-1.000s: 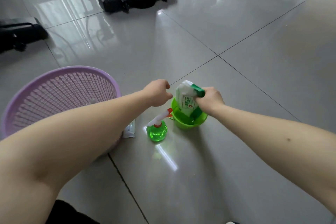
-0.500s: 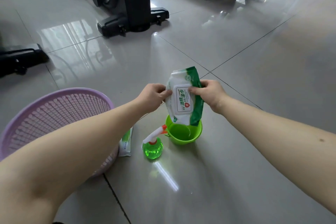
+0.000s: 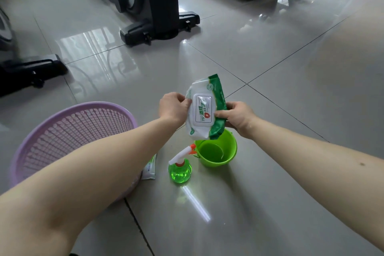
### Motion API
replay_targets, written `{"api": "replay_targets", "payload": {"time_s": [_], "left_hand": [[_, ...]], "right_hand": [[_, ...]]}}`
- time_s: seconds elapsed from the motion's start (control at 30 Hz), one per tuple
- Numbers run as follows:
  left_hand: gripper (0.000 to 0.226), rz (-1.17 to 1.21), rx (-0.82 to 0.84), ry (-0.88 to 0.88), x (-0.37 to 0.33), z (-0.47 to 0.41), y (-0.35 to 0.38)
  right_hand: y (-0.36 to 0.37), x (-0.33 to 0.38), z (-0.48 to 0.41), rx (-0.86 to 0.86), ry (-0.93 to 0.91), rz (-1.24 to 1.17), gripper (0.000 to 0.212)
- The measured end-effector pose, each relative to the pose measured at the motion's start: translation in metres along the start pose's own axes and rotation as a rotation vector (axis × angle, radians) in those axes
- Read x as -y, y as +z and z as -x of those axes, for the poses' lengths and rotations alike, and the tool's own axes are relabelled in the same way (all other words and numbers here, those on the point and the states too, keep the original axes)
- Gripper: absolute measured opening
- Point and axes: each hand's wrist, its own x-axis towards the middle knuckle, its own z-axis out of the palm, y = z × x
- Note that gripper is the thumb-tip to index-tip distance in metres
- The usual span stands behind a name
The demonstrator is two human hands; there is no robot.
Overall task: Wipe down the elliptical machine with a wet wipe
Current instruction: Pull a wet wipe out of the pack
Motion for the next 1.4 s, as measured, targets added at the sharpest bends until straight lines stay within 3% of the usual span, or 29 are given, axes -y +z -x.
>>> {"api": "replay_targets", "payload": {"time_s": [0.1,0.2,0.27,0.4,0.5,0.7,0.83,0.97,1.13,1.23,1.3,1.4], "left_hand": [[0.024,-0.187,0.037,0.087,-0.007,0.006,0.0],[0.025,-0.202,0.247,0.13,-0.011,0.013,0.005],[0.037,-0.209,0.349,0.128,-0.009,0.017,0.012],[0.096,-0.314,0.32,0.128,-0.005,0.016,0.019],[0.099,-0.374,0.277,0.185,-0.004,0.013,0.017],[0.109,-0.4,0.359,0.225,-0.004,0.014,0.012],[0.071,-0.271,0.419,0.186,-0.002,0.013,0.01],[0.047,-0.157,0.415,0.14,-0.002,0.014,0.013],[0.051,-0.175,0.361,0.146,-0.012,0.023,0.009],[0.034,-0.03,0.384,0.115,-0.011,0.019,0.004],[0.025,0.083,0.306,0.06,-0.007,0.014,0.001],[0.024,0.141,0.262,0.009,0.0,0.011,0.002]], "right_hand": [[0.003,-0.003,-0.001,-0.058,-0.028,0.022,0.016],[0.002,-0.006,-0.003,-0.108,-0.042,0.055,0.015],[0.003,-0.009,-0.004,-0.107,-0.055,0.087,0.017],[0.007,-0.008,0.001,-0.03,-0.059,0.058,0.028],[0.005,-0.004,0.005,0.011,-0.035,0.0,0.037],[0.0,-0.003,0.01,0.051,0.002,-0.016,0.053],[0.0,-0.005,0.009,0.077,-0.007,0.004,0.048],[0.0,-0.008,0.006,0.074,-0.036,0.045,0.044],[0.002,-0.008,0.004,0.047,-0.051,0.037,0.035],[-0.006,-0.009,0.001,0.023,0.01,-0.02,0.037],[-0.012,-0.01,0.0,0.009,0.062,-0.067,0.037],[-0.017,-0.01,0.0,-0.039,0.095,-0.07,0.026]]}}
